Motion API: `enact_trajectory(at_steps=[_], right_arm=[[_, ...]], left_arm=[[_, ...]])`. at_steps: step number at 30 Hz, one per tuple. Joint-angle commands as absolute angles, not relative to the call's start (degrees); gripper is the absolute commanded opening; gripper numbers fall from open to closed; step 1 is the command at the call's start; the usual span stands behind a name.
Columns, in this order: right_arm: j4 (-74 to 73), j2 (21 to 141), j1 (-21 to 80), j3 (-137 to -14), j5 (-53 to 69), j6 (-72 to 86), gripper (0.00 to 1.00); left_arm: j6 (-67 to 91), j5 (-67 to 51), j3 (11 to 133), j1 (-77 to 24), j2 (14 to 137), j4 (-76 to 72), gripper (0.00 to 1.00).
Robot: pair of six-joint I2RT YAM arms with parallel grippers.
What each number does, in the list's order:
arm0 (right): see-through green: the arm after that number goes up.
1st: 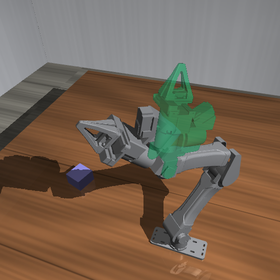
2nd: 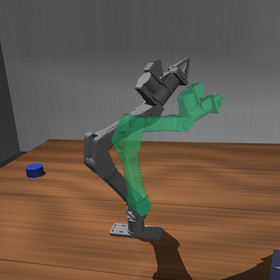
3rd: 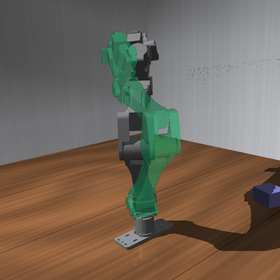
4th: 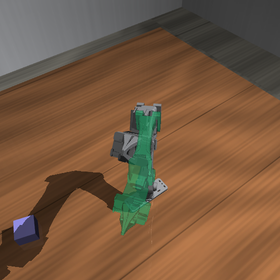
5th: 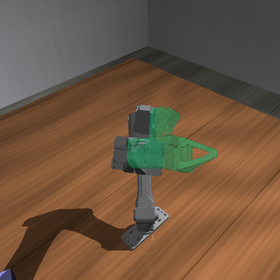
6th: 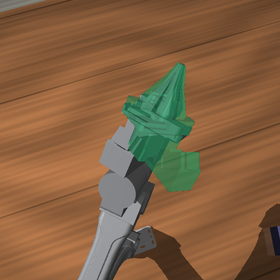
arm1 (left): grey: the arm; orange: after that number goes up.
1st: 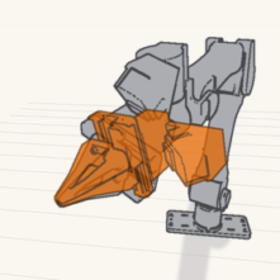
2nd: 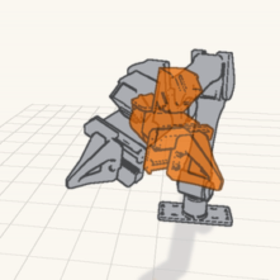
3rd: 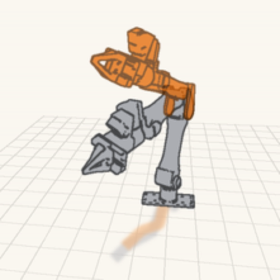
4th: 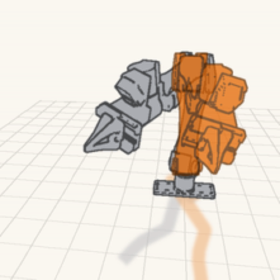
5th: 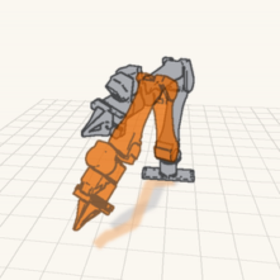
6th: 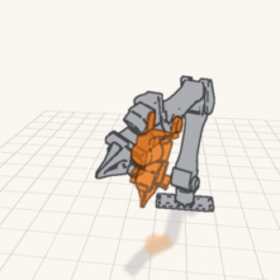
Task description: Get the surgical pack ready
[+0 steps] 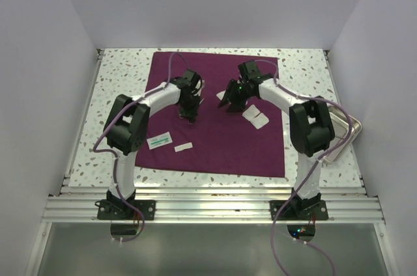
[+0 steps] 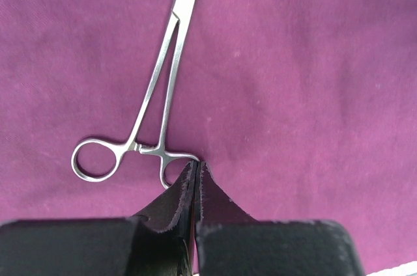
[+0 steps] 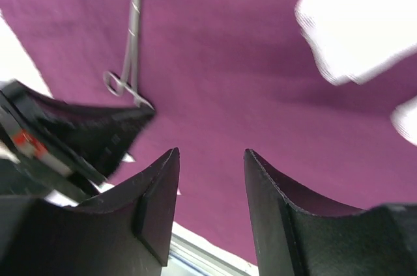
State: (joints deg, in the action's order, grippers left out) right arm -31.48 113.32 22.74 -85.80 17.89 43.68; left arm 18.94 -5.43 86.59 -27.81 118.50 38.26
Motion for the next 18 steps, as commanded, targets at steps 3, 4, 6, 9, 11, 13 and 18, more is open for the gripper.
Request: enact_trajectory(at_steps=[3,4,6,9,11,13,18], right_arm=[[-20.31,117.06,25.22,-88.77,23.46,53.61,0.47],[-19.95,117.68,26.01,-89.90,23.47,54.14,0.47],[-20.13,119.52,26.89,-91.49,22.51,55.02,0.47],[-19.60,121.99,27.95,-93.69,22.33,56.95,0.47],[-19.42,123.39,28.47,-94.66,22.15,58.26,0.46],[-19.34,124.19,28.91,-95.10,22.06,58.97,0.45],[-18.20,125.85,29.97,-94.57,22.67,60.47,0.44]], left_arm=[[18.98,-8.61,88.77,-27.16,115.05,41.92,0.00],[18.98,-8.79,88.77,-27.25,114.96,42.10,0.00],[19.16,-9.05,88.77,-27.16,114.53,42.27,0.00],[19.25,-9.49,89.21,-27.16,114.00,42.36,0.00],[19.25,-9.58,89.73,-27.07,113.82,42.89,0.00],[19.25,-9.75,90.09,-26.90,113.56,43.16,0.00],[19.25,-10.28,90.00,-26.46,113.03,43.33,0.00]])
